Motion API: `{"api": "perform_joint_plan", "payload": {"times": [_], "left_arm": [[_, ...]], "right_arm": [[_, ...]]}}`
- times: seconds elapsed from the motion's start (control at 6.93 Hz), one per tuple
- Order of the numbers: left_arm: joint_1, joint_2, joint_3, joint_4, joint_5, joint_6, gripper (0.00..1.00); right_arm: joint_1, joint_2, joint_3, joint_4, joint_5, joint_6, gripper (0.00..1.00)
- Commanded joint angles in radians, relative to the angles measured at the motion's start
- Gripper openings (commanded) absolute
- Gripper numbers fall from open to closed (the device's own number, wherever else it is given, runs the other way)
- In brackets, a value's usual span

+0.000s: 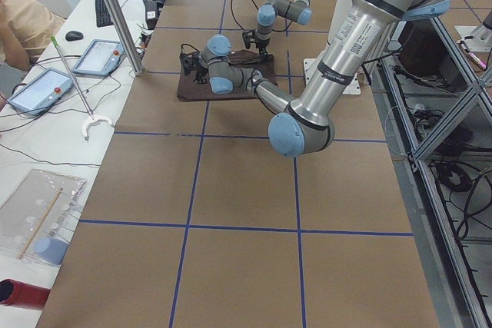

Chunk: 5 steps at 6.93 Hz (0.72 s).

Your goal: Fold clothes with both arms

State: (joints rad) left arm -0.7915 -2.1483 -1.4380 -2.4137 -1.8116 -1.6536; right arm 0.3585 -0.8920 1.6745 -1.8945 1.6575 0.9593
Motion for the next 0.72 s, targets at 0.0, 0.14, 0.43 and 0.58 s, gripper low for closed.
{"api": "perform_joint_plan", "payload": {"times": [0.0,0.14,0.43,0.58], "left_arm": [[0.0,0.001,-0.001,0.001,0.0,0.0,0.56],[0.0,0.001,-0.001,-0.001,0.0,0.001,0.56],[0.0,0.001,-0.001,0.001,0.0,0.002,0.56],[0.0,0.001,-0.002,0.001,0.0,0.002,0.56]], "right_arm": [[0.017,-0.094,0.057,0.003,0.001,-0.016,1.0],[0.031,-0.146,0.139,-0.003,-0.001,-0.096,1.0],[0.033,-0.136,0.16,0.003,-0.001,-0.056,1.0],[0.03,-0.124,0.162,0.02,0.001,0.066,1.0]]}}
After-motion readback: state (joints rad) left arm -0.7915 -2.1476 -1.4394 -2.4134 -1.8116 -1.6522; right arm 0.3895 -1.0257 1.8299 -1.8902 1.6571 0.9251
